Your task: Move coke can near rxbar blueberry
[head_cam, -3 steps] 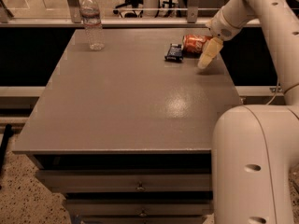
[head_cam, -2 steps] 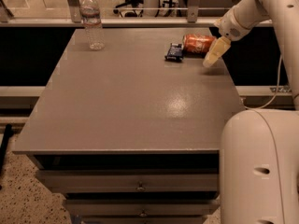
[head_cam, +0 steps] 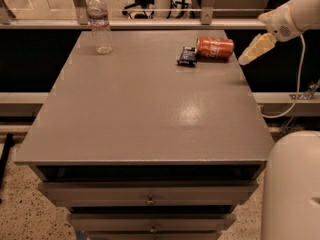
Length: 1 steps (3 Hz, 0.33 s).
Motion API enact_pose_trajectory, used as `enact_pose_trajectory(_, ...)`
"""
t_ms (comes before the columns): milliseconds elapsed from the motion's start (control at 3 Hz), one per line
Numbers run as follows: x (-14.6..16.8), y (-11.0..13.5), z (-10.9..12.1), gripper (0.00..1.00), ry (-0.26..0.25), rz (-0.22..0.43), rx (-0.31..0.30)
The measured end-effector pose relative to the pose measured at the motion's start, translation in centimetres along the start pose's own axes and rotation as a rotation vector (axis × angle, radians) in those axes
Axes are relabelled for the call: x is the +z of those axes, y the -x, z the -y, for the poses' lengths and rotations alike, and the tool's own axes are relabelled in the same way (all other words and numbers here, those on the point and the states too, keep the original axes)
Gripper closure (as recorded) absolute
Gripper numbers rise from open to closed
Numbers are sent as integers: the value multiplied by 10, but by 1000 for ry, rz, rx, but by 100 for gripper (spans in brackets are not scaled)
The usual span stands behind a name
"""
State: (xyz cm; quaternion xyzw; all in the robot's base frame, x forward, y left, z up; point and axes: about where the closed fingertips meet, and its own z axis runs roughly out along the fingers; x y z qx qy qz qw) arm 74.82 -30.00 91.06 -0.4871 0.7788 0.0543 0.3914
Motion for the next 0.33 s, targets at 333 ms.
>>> enact_pose_trajectory(333,-10,-5,3,0,-12,31,22)
